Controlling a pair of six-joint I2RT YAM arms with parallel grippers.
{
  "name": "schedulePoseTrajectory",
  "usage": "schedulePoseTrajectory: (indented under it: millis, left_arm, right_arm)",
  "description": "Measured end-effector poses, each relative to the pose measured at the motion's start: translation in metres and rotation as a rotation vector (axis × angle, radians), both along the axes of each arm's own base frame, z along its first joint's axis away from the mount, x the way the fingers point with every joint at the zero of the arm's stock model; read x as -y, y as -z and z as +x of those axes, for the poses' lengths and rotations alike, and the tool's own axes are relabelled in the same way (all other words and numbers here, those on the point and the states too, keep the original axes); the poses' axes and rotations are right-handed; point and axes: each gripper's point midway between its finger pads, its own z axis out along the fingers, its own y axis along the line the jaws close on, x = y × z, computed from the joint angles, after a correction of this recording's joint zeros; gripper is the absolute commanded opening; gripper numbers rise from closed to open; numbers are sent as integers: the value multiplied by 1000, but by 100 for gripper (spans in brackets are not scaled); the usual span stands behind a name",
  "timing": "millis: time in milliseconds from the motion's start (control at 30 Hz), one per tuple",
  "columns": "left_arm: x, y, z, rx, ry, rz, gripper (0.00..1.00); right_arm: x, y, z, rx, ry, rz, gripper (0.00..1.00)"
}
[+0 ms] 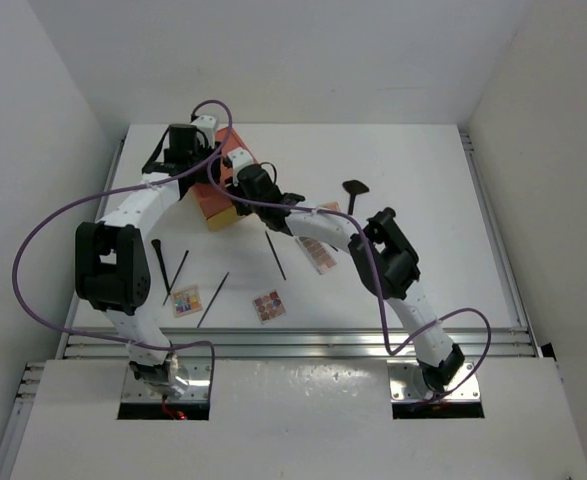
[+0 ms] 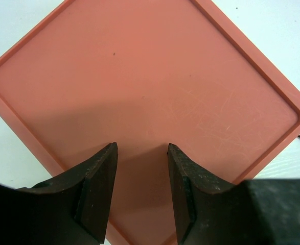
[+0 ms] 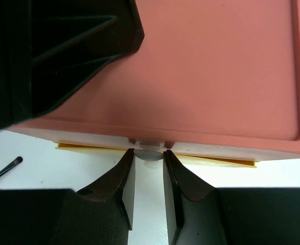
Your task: Organize the makeup
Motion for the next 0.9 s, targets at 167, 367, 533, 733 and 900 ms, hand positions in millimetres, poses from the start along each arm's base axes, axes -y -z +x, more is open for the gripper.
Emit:
schedulePoseTrajectory:
  millis: [167, 367, 533, 733, 900]
  left_arm:
    - [0, 0, 0, -1, -3, -4, 48]
    - [-1, 0, 0, 0, -13, -9, 47]
    - [-1, 0, 0, 0, -17, -7, 47]
    - [-1, 0, 0, 0, -18, -6, 47]
    - [-1, 0, 0, 1, -17, -6, 50]
  right_arm:
    - [11, 0, -17, 3, -9, -4, 0]
    - [39, -2, -74, -29, -31, -54, 0]
    - [48, -3, -103, -36, -43, -72, 0]
    - [50, 2, -106, -49, -42, -85, 10]
    - [62, 7, -117, -74, -40, -103, 63]
